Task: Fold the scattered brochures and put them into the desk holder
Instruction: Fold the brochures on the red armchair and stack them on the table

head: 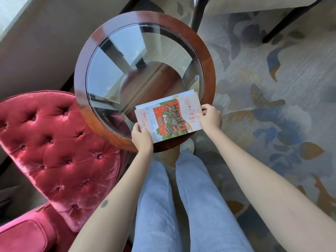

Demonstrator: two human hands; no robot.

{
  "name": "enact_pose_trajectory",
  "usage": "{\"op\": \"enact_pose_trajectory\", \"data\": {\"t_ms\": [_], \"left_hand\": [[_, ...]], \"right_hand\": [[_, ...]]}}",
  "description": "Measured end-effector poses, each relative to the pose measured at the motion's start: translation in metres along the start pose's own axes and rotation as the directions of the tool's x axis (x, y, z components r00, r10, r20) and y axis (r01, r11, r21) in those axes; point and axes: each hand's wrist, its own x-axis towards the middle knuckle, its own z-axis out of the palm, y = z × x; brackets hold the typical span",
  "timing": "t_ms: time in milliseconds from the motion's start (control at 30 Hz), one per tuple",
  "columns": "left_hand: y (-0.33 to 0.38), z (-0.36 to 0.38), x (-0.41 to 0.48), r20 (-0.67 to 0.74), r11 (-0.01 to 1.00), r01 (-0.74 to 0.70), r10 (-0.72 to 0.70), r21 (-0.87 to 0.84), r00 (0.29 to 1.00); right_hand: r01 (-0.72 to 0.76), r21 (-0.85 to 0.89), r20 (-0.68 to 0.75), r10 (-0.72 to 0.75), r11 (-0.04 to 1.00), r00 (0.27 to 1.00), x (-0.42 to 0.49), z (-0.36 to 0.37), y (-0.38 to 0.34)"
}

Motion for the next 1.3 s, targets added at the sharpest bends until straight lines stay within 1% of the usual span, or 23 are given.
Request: {"op": "enact_pose_trajectory", "data": {"t_ms": [133,200,267,367,400,467,533,600,700,767,800,833,867,933,967,1033,1100,1133,1167,1200,1233,1267,1300], "left_hand": [[0.021,-0.004,0.017,0.027,0.986,-0.138,0.136,0.094,0.990],[0.037,-0.003,0.027,0.074,0.962,-0.228,0.219,0.148,0.973],[0.051,0.001,0.035,0.141,0.922,-0.321,0.296,0.217,0.945],[0.065,0.010,0.046,0.284,0.830,-0.434,0.347,0.350,0.894],[0.068,0.012,0.049,0.327,0.789,-0.473,0.361,0.393,0.874],[0.074,0.018,0.052,0.393,0.712,-0.547,0.395,0.440,0.830],[0.078,0.024,0.051,0.451,0.634,-0.624,0.440,0.457,0.777],[0.080,0.030,0.049,0.501,0.555,-0.684,0.468,0.473,0.728],[0.081,0.034,0.049,0.550,0.470,-0.737,0.491,0.485,0.675],[0.077,0.031,0.047,0.531,0.420,-0.768,0.557,0.483,0.638],[0.073,0.028,0.044,0.480,0.429,-0.770,0.608,0.473,0.633],[0.069,0.024,0.040,0.393,0.485,-0.748,0.644,0.453,0.656],[0.063,0.019,0.034,0.284,0.581,-0.700,0.648,0.415,0.706],[0.049,0.008,0.018,0.083,0.777,-0.552,0.556,0.302,0.827],[0.038,0.003,0.008,0.009,0.838,-0.483,0.497,0.253,0.868],[0.013,-0.005,-0.011,-0.092,0.909,-0.357,0.383,0.213,0.919],[-0.012,-0.009,-0.028,-0.188,0.971,-0.177,0.206,0.157,0.960],[-0.020,-0.010,-0.035,-0.235,0.995,-0.049,0.068,0.085,0.970],[-0.026,-0.010,-0.040,-0.255,0.995,0.095,-0.095,-0.012,0.962],[-0.029,-0.010,-0.045,-0.231,0.967,0.234,-0.252,-0.103,0.940],[-0.030,-0.008,-0.048,-0.175,0.924,0.347,-0.373,-0.161,0.911],[-0.030,-0.005,-0.051,-0.103,0.887,0.424,-0.446,-0.182,0.889],[-0.029,-0.001,-0.053,-0.029,0.861,0.474,-0.487,-0.182,0.873]], "right_hand": [[-0.080,0.107,0.013,0.079,0.991,0.997,-0.015,0.004,0.009],[-0.151,0.192,0.026,0.148,0.970,0.989,-0.028,0.011,0.014],[-0.240,0.297,0.054,0.234,0.924,0.971,-0.044,0.023,0.019],[-0.383,0.462,0.138,0.362,0.800,0.922,-0.072,0.046,0.024],[-0.433,0.507,0.168,0.407,0.745,0.898,-0.080,0.054,0.024],[-0.521,0.609,0.250,0.479,0.597,0.841,-0.094,0.066,0.023],[-0.562,0.679,0.315,0.505,0.471,0.804,-0.105,0.075,0.020],[-0.577,0.710,0.349,0.511,0.403,0.786,-0.114,0.081,0.017],[-0.612,0.705,0.420,0.484,0.359,0.768,-0.118,0.082,0.016],[-0.636,0.662,0.474,0.436,0.397,0.765,-0.114,0.077,0.020],[-0.636,0.631,0.500,0.394,0.444,0.771,-0.110,0.072,0.023],[-0.627,0.604,0.523,0.349,0.492,0.778,-0.104,0.067,0.028],[-0.611,0.587,0.530,0.319,0.530,0.786,-0.098,0.060,0.033],[-0.569,0.593,0.462,0.338,0.569,0.820,-0.082,0.045,0.045],[-0.537,0.605,0.394,0.365,0.588,0.843,-0.074,0.038,0.050],[-0.447,0.619,0.267,0.363,0.646,0.893,-0.060,0.026,0.058],[-0.374,0.585,0.224,0.300,0.719,0.927,-0.049,0.021,0.058],[-0.357,0.555,0.236,0.269,0.751,0.934,-0.044,0.021,0.055],[-0.349,0.525,0.259,0.244,0.777,0.934,-0.041,0.022,0.051],[-0.337,0.487,0.277,0.224,0.806,0.934,-0.040,0.024,0.045],[-0.322,0.444,0.283,0.210,0.836,0.936,-0.040,0.026,0.040],[-0.305,0.411,0.279,0.200,0.859,0.939,-0.042,0.030,0.037],[-0.292,0.400,0.269,0.193,0.869,0.944,-0.045,0.033,0.035]]}}
